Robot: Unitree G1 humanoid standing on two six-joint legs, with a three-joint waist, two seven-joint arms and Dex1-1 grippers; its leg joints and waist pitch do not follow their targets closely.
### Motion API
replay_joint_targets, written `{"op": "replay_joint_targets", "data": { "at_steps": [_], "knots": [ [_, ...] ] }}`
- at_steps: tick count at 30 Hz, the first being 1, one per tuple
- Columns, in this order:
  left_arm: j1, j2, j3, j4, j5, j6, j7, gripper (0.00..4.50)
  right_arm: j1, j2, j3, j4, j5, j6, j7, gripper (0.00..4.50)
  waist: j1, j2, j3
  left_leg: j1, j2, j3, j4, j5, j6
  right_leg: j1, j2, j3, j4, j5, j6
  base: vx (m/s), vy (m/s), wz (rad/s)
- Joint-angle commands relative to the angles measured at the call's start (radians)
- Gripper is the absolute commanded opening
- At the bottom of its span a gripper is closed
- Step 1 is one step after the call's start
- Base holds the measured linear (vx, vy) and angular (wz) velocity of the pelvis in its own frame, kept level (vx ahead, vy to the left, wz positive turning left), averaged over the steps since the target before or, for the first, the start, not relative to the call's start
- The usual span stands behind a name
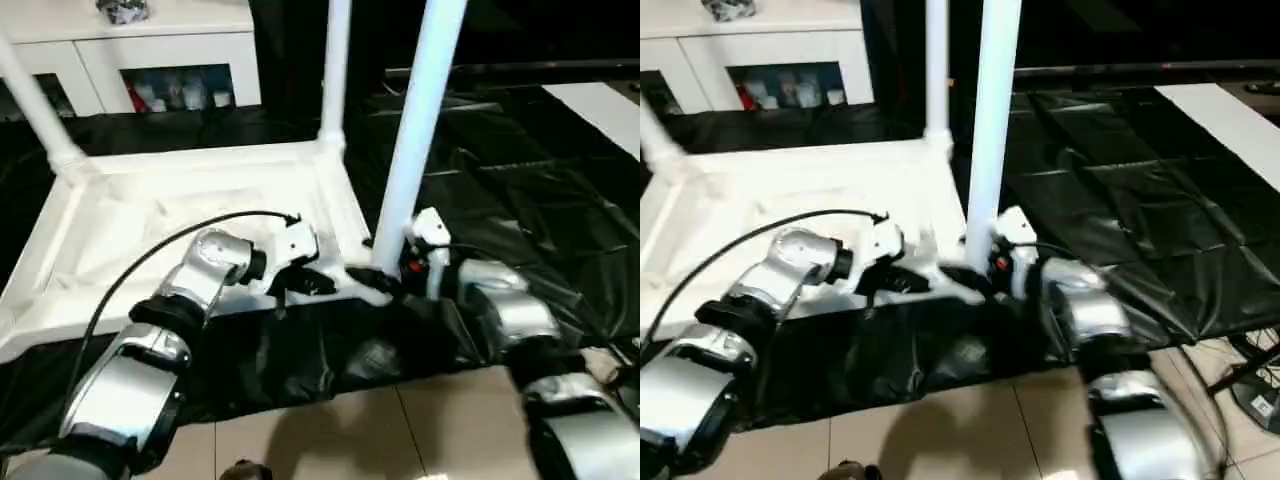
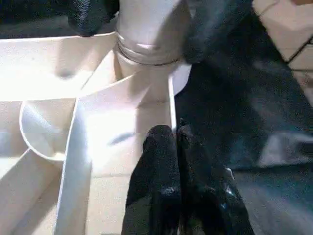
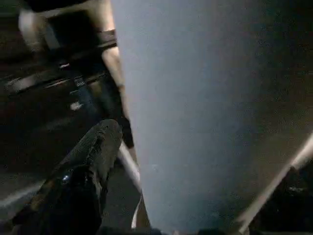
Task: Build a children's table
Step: Rotate leg to tighten
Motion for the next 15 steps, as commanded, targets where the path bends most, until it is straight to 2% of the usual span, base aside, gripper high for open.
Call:
{"op": "replay_joint_targets", "data": {
  "at_steps": [1, 4, 9, 10, 14, 15],
  "knots": [
    [-0.011, -0.004, -0.017, -0.04, -0.01, -0.029, -0.033, 0.0, 0.02, -0.006, 0.062, -0.03, -0.008, 0.023, 0.095, 3.37, 0.001, -0.011, -0.069, 0.037, 0.033, -0.012, -0.057, -0.186, 0.111, 0.04, -0.043, 0.043, -0.074, 0.063, -0.289, 0.0, 0.0, 0.0],
    [-0.011, 0.003, -0.018, -0.039, -0.012, -0.037, -0.062, 0.0, 0.023, -0.025, 0.086, -0.038, -0.013, 0.036, 0.146, 3.1, 0.012, -0.013, -0.068, 0.04, 0.034, -0.011, -0.057, -0.186, 0.105, 0.036, -0.045, 0.045, -0.076, 0.04, -0.285, 0.0, 0.0, 0.0],
    [-0.016, 0.012, -0.02, -0.031, -0.014, -0.041, -0.092, 0.0, 0.024, -0.037, 0.108, -0.043, -0.025, 0.047, 0.19, 2.77, 0.014, -0.013, -0.068, 0.04, 0.035, -0.011, -0.059, -0.189, 0.096, 0.035, -0.045, 0.045, -0.076, 0.026, -0.285, 0.0, 0.0, 0.0],
    [-0.017, 0.014, -0.021, -0.029, -0.014, -0.044, -0.094, 0.0, 0.024, -0.038, 0.11, -0.045, -0.026, 0.05, 0.192, 2.59, 0.014, -0.013, -0.068, 0.041, 0.035, -0.011, -0.059, -0.191, 0.095, 0.035, -0.045, 0.045, -0.077, 0.023, -0.285, 0.0, 0.0, 0.0],
    [-0.021, 0.015, -0.022, -0.026, -0.016, -0.044, -0.098, 0.0, 0.025, -0.037, 0.117, -0.055, -0.027, 0.051, 0.195, 2.43, 0.015, -0.013, -0.069, 0.04, 0.035, -0.012, -0.059, -0.187, 0.09, 0.036, -0.045, 0.045, -0.075, 0.025, -0.281, 0.0, 0.0, 0.0],
    [-0.021, 0.015, -0.022, -0.025, -0.016, -0.043, -0.098, 0.0, 0.026, -0.037, 0.118, -0.059, -0.027, 0.05, 0.195, 2.23, 0.015, -0.013, -0.069, 0.039, 0.035, -0.012, -0.059, -0.186, 0.091, 0.036, -0.045, 0.045, -0.075, 0.027, -0.281, 0.0, 0.0, 0.0]
  ]
}}
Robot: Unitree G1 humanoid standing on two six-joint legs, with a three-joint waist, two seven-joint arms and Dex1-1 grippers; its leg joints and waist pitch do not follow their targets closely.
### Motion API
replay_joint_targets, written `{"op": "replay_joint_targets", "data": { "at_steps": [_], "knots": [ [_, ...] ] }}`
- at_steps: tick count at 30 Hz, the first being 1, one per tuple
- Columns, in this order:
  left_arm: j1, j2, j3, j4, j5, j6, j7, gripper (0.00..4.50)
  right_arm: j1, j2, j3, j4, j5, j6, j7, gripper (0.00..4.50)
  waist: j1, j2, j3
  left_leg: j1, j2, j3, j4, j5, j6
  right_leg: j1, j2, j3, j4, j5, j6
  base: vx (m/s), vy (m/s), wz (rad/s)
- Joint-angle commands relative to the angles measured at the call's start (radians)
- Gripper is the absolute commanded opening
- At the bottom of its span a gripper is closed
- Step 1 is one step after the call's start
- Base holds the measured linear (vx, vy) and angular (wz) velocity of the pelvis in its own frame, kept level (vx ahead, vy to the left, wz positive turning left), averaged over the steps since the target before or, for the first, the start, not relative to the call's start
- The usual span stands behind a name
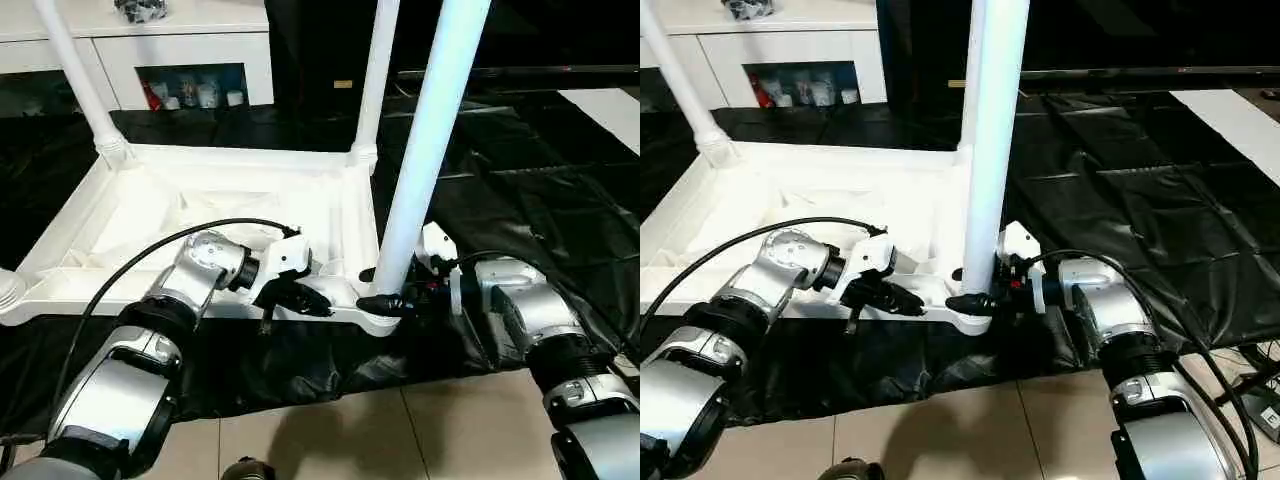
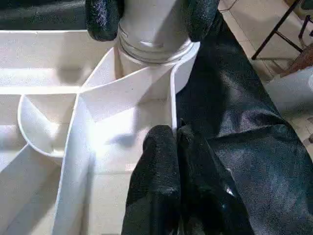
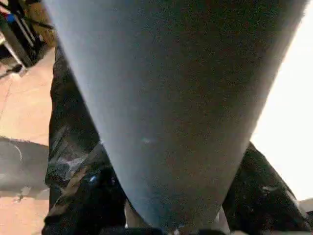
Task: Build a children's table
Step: Rotate leg to tighten
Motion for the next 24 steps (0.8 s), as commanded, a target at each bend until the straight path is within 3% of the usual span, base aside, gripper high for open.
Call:
{"op": "replay_joint_targets", "data": {
  "at_steps": [1, 8, 13, 16, 18, 20, 21, 22, 24],
  "knots": [
    [-0.028, -0.009, -0.005, -0.016, -0.01, -0.014, 0.012, 0.0, 0.023, 0.015, 0.061, -0.017, -0.023, 0.025, 0.051, 2.23, -0.003, -0.013, -0.069, 0.039, 0.034, -0.013, -0.059, -0.185, 0.091, 0.036, -0.045, 0.044, -0.076, 0.028, -0.281, 0.0, 0.0, 0.0],
    [-0.029, -0.009, -0.002, -0.013, -0.008, -0.011, 0.003, 0.0, 0.032, 0.015, 0.066, -0.024, -0.022, 0.028, 0.056, 2.04, -0.003, -0.012, -0.07, 0.039, 0.034, -0.012, -0.058, -0.176, 0.097, 0.036, -0.044, 0.044, -0.074, 0.039, -0.284, 0.0, 0.0, 0.0],
    [-0.043, -0.038, 0.008, 0.003, -0.001, 0.031, 0.095, 0.0, 0.04, 0.074, 0.007, 0.01, -0.024, 0.007, -0.137, 2.03, -0.007, -0.011, -0.066, 0.039, 0.034, -0.013, -0.061, -0.193, 0.081, 0.033, -0.045, 0.045, -0.078, 0.006, -0.278, 0.0, 0.0, 0.0],
    [-0.059, -0.086, 0.016, 0.023, 0.013, 0.066, 0.211, 0.0, 0.03, 0.137, -0.047, 0.072, -0.039, 0.011, -0.361, 2.0, -0.016, -0.012, -0.061, 0.045, 0.036, -0.015, -0.072, -0.264, 0.03, 0.027, -0.047, 0.048, -0.091, -0.121, -0.259, 0.0, 0.0, 0.0],
    [-0.063, -0.114, 0.015, 0.026, 0.02, 0.084, 0.26, 0.0, 0.024, 0.179, -0.076, 0.109, -0.047, 0.005, -0.499, 1.99, -0.023, -0.012, -0.053, 0.049, 0.035, -0.02, -0.08, -0.34, -0.015, 0.024, -0.051, 0.05, -0.104, -0.253, -0.225, 0.0, 0.0, 0.0],
    [-0.068, -0.16, 0.016, 0.03, 0.022, 0.11, 0.315, 0.0, 0.013, 0.226, -0.105, 0.145, -0.044, -0.002, -0.62, 1.97, -0.031, -0.012, -0.049, 0.05, 0.034, -0.023, -0.086, -0.381, -0.041, 0.02, -0.051, 0.052, -0.111, -0.321, -0.197, 0.0, 0.0, 0.0],
    [-0.072, -0.185, 0.017, 0.034, 0.025, 0.123, 0.353, 0.0, 0.002, 0.251, -0.112, 0.168, -0.05, 0.005, -0.693, 1.96, -0.034, -0.009, -0.048, 0.052, 0.033, -0.025, -0.087, -0.398, -0.049, 0.019, -0.051, 0.053, -0.112, -0.335, -0.192, 0.0, 0.0, 0.0],
    [-0.079, -0.225, 0.015, 0.037, 0.029, 0.138, 0.399, 0.0, -0.018, 0.294, -0.119, 0.203, -0.057, 0.004, -0.788, 1.96, -0.05, -0.012, -0.045, 0.058, 0.031, -0.029, -0.089, -0.455, -0.071, 0.011, -0.049, 0.056, -0.118, -0.387, -0.181, 0.0, 0.0, 0.0],
    [-0.083, -0.249, 0.018, 0.039, 0.025, 0.15, 0.423, 0.0, -0.034, 0.325, -0.125, 0.225, -0.056, -0.002, -0.84, 1.96, -0.059, -0.012, -0.05, 0.053, 0.029, -0.033, -0.092, -0.455, -0.075, 0.016, -0.046, 0.057, -0.118, -0.361, -0.176, 0.0, 0.0, 0.0]
  ]
}}
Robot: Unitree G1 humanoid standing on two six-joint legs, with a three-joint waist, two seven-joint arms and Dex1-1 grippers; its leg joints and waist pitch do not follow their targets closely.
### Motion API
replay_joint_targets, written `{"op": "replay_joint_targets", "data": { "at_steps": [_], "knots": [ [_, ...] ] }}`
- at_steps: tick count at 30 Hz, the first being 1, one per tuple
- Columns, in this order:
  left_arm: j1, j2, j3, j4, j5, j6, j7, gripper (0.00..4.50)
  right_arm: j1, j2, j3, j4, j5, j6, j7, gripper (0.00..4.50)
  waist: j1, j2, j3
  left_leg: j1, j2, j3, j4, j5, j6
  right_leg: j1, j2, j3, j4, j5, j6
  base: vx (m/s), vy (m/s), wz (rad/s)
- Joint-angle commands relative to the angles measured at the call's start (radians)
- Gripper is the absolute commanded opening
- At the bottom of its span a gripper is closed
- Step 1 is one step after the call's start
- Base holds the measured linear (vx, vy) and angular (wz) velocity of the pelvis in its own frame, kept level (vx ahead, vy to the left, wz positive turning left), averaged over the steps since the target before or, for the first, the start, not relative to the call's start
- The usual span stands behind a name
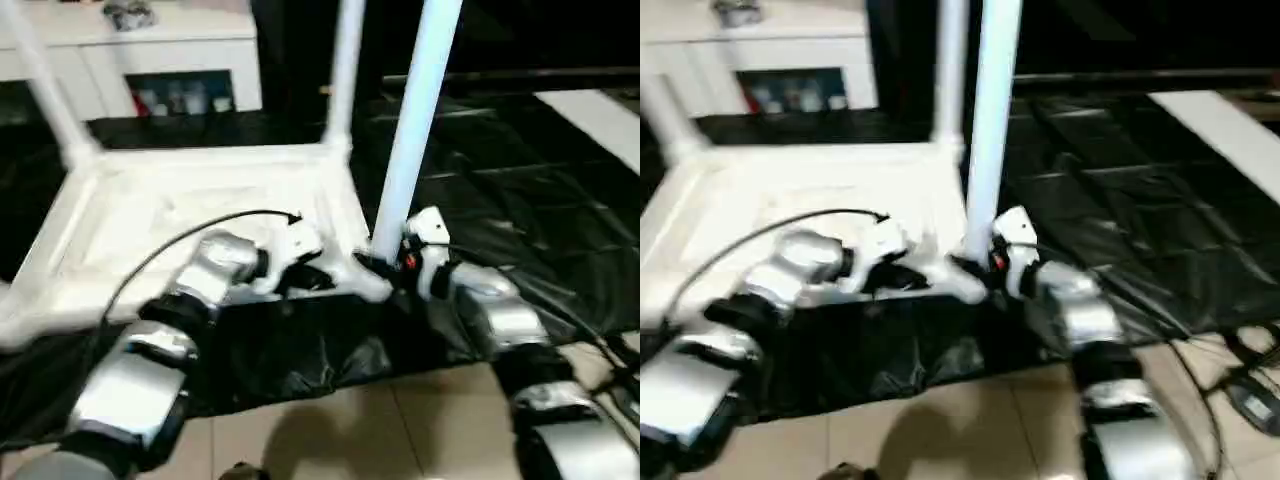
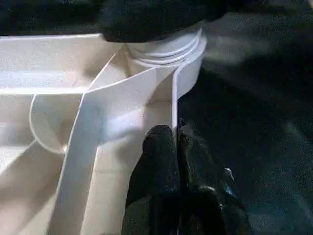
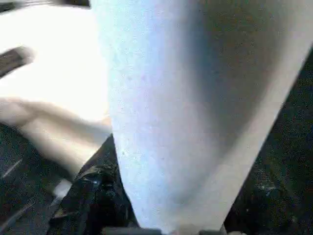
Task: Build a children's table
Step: Rotate leg to tighten
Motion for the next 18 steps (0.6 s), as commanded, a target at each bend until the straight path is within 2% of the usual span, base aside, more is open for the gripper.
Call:
{"op": "replay_joint_targets", "data": {
  "at_steps": [1, 4, 6, 7, 8, 10, 13, 14, 15, 17, 18],
  "knots": [
    [-0.04, -0.116, -0.019, -0.03, -0.028, -0.009, 0.001, 0.0, 0.0, 0.097, 0.049, 0.079, -0.007, 0.043, -0.05, 1.96, -0.009, -0.003, -0.051, 0.033, 0.034, -0.034, -0.09, -0.449, -0.07, 0.01, -0.048, 0.038, -0.11, -0.345, -0.182, 0.0, 0.0, 0.0],
    [-0.046, -0.132, -0.027, -0.028, -0.017, -0.017, 0.033, 0.0, -0.039, 0.134, 0.04, 0.117, -0.008, 0.048, -0.125, 1.96, -0.019, -0.001, -0.056, 0.03, 0.032, -0.03, -0.09, -0.409, -0.037, 0.013, -0.043, 0.039, -0.108, -0.237, -0.203, 0.0, 0.0, 0.0],
    [-0.049, -0.129, -0.03, -0.02, -0.011, -0.024, 0.041, 0.0, -0.044, 0.141, 0.038, 0.117, -0.018, 0.029, -0.118, 1.96, -0.017, -0.001, -0.055, 0.037, 0.032, -0.026, -0.088, -0.422, -0.026, 0.009, -0.043, 0.04, -0.114, -0.244, -0.206, 0.0, 0.0, 0.0],
    [-0.049, -0.121, -0.032, -0.017, -0.004, -0.032, 0.043, 0.0, -0.045, 0.144, 0.033, 0.117, -0.023, 0.014, -0.112, 1.96, -0.017, -0.003, -0.055, 0.037, 0.031, -0.025, -0.087, -0.425, -0.023, 0.008, -0.044, 0.041, -0.115, -0.251, -0.205, 0.0, 0.0, 0.0],
    [-0.047, -0.112, -0.035, -0.017, 0.003, -0.039, 0.039, 0.0, -0.044, 0.14, 0.033, 0.114, -0.027, 0.006, -0.099, 2.31, -0.016, -0.003, -0.055, 0.037, 0.031, -0.024, -0.086, -0.426, -0.022, 0.008, -0.045, 0.042, -0.116, -0.257, -0.204, 0.0, 0.0, 0.0],
    [-0.041, -0.094, -0.041, -0.018, 0.013, -0.049, 0.034, 0.0, -0.047, 0.133, 0.033, 0.122, -0.028, -0.021, -0.084, 2.66, -0.013, -0.005, -0.055, 0.034, 0.031, -0.024, -0.086, -0.408, -0.015, 0.009, -0.047, 0.043, -0.117, -0.258, -0.199, 0.0, 0.0, 0.0],
    [-0.028, -0.059, -0.037, -0.025, 0.012, -0.076, 0.003, 0.0, -0.043, 0.101, 0.035, 0.106, -0.016, -0.03, -0.003, 2.77, -0.012, -0.004, -0.058, 0.029, 0.032, -0.024, -0.086, -0.378, -0.001, 0.014, -0.045, 0.042, -0.113, -0.231, -0.2, 0.0, 0.0, 0.0],
    [-0.023, -0.048, -0.036, -0.028, 0.01, -0.085, -0.013, 0.0, -0.039, 0.088, 0.042, 0.096, -0.014, -0.027, 0.032, 2.93, -0.012, -0.005, -0.058, 0.028, 0.031, -0.023, -0.085, -0.372, 0.006, 0.014, -0.043, 0.042, -0.113, -0.213, -0.206, 0.0, 0.0, 0.0],
    [-0.018, -0.038, -0.035, -0.03, 0.007, -0.092, -0.029, 0.0, -0.036, 0.075, 0.05, 0.088, -0.013, -0.025, 0.066, 3.14, -0.011, -0.002, -0.058, 0.028, 0.032, -0.022, -0.084, -0.363, 0.012, 0.015, -0.043, 0.042, -0.111, -0.198, -0.213, 0.0, 0.0, 0.0],
    [-0.008, -0.016, -0.039, -0.036, 0.0, -0.127, -0.073, 0.0, -0.025, 0.041, 0.078, 0.063, -0.023, -0.025, 0.143, 3.18, -0.01, -0.004, -0.059, 0.028, 0.032, -0.019, -0.083, -0.349, 0.02, 0.016, -0.041, 0.043, -0.109, -0.167, -0.226, 0.0, 0.0, 0.0],
    [-0.004, -0.005, -0.041, -0.038, -0.001, -0.137, -0.091, 0.0, -0.016, 0.022, 0.088, 0.044, -0.021, -0.023, 0.189, 3.4, -0.007, -0.004, -0.061, 0.027, 0.032, -0.018, -0.081, -0.326, 0.027, 0.018, -0.041, 0.043, -0.106, -0.135, -0.236, 0.0, 0.0, 0.0]
  ]
}}
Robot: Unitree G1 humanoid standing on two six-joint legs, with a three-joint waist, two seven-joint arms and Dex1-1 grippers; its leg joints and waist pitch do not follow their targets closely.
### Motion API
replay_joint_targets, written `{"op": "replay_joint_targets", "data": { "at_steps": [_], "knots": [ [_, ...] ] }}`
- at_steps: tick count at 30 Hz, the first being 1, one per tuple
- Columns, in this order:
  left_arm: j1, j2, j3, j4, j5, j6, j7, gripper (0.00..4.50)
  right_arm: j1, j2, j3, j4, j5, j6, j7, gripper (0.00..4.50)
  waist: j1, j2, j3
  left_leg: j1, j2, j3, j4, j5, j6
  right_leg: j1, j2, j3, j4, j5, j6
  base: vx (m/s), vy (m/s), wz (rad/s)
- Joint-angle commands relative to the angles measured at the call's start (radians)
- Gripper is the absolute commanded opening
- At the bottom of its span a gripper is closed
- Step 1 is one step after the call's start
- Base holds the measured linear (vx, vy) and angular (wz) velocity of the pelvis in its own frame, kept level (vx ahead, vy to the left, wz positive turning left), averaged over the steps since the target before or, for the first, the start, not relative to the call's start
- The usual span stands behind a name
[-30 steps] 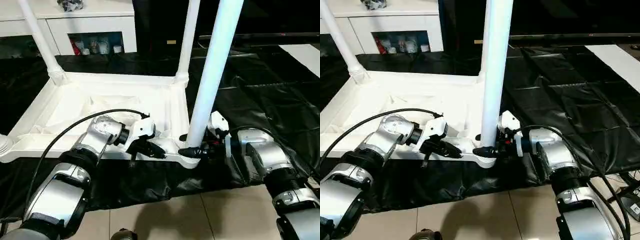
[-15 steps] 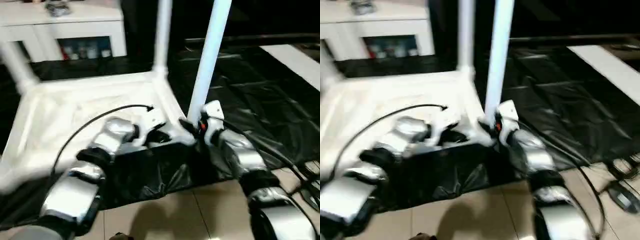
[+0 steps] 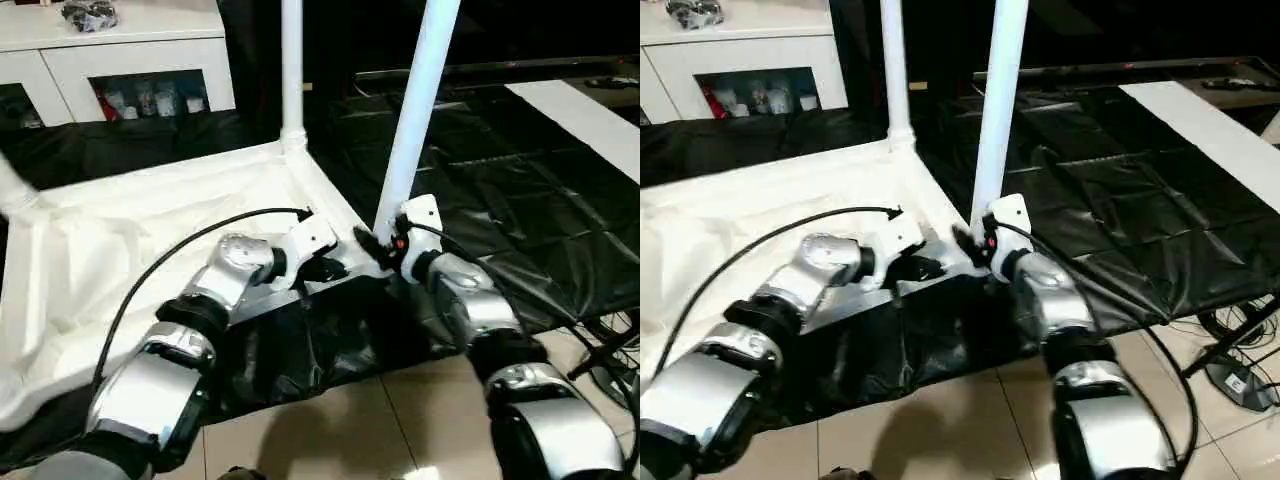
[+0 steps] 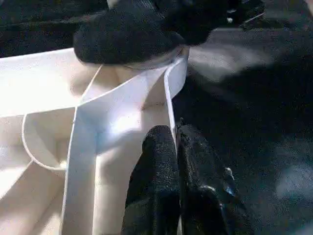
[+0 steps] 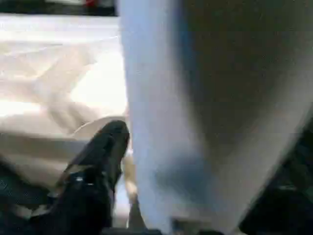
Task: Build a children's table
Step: Rotate leg to tighten
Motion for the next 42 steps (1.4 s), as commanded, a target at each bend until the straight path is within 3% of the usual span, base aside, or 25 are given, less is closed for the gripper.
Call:
{"op": "replay_joint_targets", "data": {
  "at_steps": [1, 3, 6, 12, 13, 21, 22, 28, 32, 38, 40, 42],
  "knots": [
    [-0.006, -0.009, -0.046, -0.045, -0.012, -0.07, -0.085, 0.0, 0.029, 0.003, 0.094, -0.035, 0.004, 0.03, 0.177, 3.4, 0.006, -0.001, -0.06, 0.03, 0.036, -0.018, -0.067, -0.318, 0.033, 0.028, -0.042, 0.038, -0.091, -0.145, -0.235, 0.0, 0.0, 0.0],
    [-0.003, 0.003, -0.045, -0.046, -0.016, -0.08, -0.115, 0.0, 0.039, -0.021, 0.102, -0.055, 0.012, 0.036, 0.242, 3.4, 0.01, 0.0, -0.063, 0.025, 0.038, -0.015, -0.064, -0.276, 0.052, 0.033, -0.04, 0.037, -0.08, -0.075, -0.252, 0.0, 0.0, 0.0],
    [0.002, 0.022, -0.04, -0.051, -0.034, -0.095, -0.184, 0.0, 0.05, -0.064, 0.113, -0.076, 0.021, 0.036, 0.347, 3.4, 0.016, 0.001, -0.066, 0.029, 0.039, -0.012, -0.059, -0.232, 0.073, 0.034, -0.038, 0.034, -0.072, -0.003, -0.281, 0.0, 0.0, 0.0],
    [0.009, 0.079, -0.041, -0.06, -0.058, -0.122, -0.336, 0.0, 0.085, -0.168, 0.168, -0.161, 0.056, 0.084, 0.647, 3.4, 0.029, -0.002, -0.067, 0.032, 0.041, -0.007, -0.055, -0.212, 0.1, 0.035, -0.04, 0.034, -0.068, 0.029, -0.303, 0.0, 0.0, 0.0],
    [0.009, 0.083, -0.041, -0.059, -0.059, -0.126, -0.346, 0.0, 0.088, -0.175, 0.174, -0.17, 0.061, 0.092, 0.668, 3.17, 0.031, -0.002, -0.066, 0.032, 0.041, -0.007, -0.055, -0.213, 0.101, 0.034, -0.04, 0.034, -0.068, 0.026, -0.302, 0.0, 0.0, 0.0],
    [0.008, 0.115, -0.046, -0.054, -0.069, -0.136, -0.424, 0.0, 0.102, -0.208, 0.205, -0.219, 0.072, 0.126, 0.791, 2.64, 0.05, -0.006, -0.063, 0.039, 0.046, -0.006, -0.063, -0.255, 0.052, 0.027, -0.045, 0.038, -0.074, -0.075, -0.283, 0.0, 0.0, 0.0],
    [0.007, 0.117, -0.047, -0.054, -0.07, -0.134, -0.431, 0.0, 0.104, -0.209, 0.208, -0.224, 0.073, 0.129, 0.797, 2.43, 0.05, -0.007, -0.063, 0.04, 0.046, -0.006, -0.063, -0.254, 0.05, 0.028, -0.045, 0.038, -0.074, -0.073, -0.282, 0.0, 0.0, 0.0],
    [0.002, 0.114, -0.044, -0.049, -0.075, -0.131, -0.439, 0.0, 0.111, -0.2, 0.218, -0.24, 0.078, 0.145, 0.802, 2.19, 0.05, -0.006, -0.064, 0.038, 0.045, -0.006, -0.061, -0.24, 0.05, 0.029, -0.045, 0.038, -0.071, -0.051, -0.284, 0.0, 0.0, 0.0],
    [-0.004, 0.1, -0.039, -0.035, -0.065, -0.121, -0.382, 0.0, 0.125, -0.173, 0.199, -0.237, 0.076, 0.15, 0.737, 2.12, 0.05, -0.007, -0.062, 0.039, 0.045, -0.006, -0.063, -0.25, 0.047, 0.027, -0.045, 0.039, -0.074, -0.071, -0.278, 0.0, 0.0, 0.0],
    [-0.029, 0.043, -0.022, -0.011, -0.027, -0.053, -0.15, 0.0, 0.124, -0.067, 0.119, -0.149, 0.029, 0.1, 0.351, 2.05, 0.038, -0.007, -0.053, 0.045, 0.044, -0.012, -0.074, -0.349, -0.025, 0.017, -0.052, 0.042, -0.093, -0.275, -0.227, 0.0, 0.0, 0.0],
    [-0.037, 0.002, -0.018, -0.02, -0.02, -0.014, -0.068, 0.0, 0.099, -0.011, 0.075, -0.086, 0.023, 0.103, 0.155, 1.99, 0.026, -0.006, -0.052, 0.046, 0.044, -0.017, -0.078, -0.376, -0.046, 0.012, -0.052, 0.043, -0.098, -0.318, -0.207, 0.0, 0.0, 0.0],
    [-0.039, -0.012, -0.017, -0.023, -0.019, -0.001, -0.045, 0.0, 0.088, 0.006, 0.061, -0.064, 0.021, 0.106, 0.087, 1.97, 0.013, -0.005, -0.052, 0.044, 0.042, -0.021, -0.081, -0.399, -0.057, 0.012, -0.049, 0.04, -0.1, -0.341, -0.197, 0.0, 0.0, 0.0]
  ]
}}
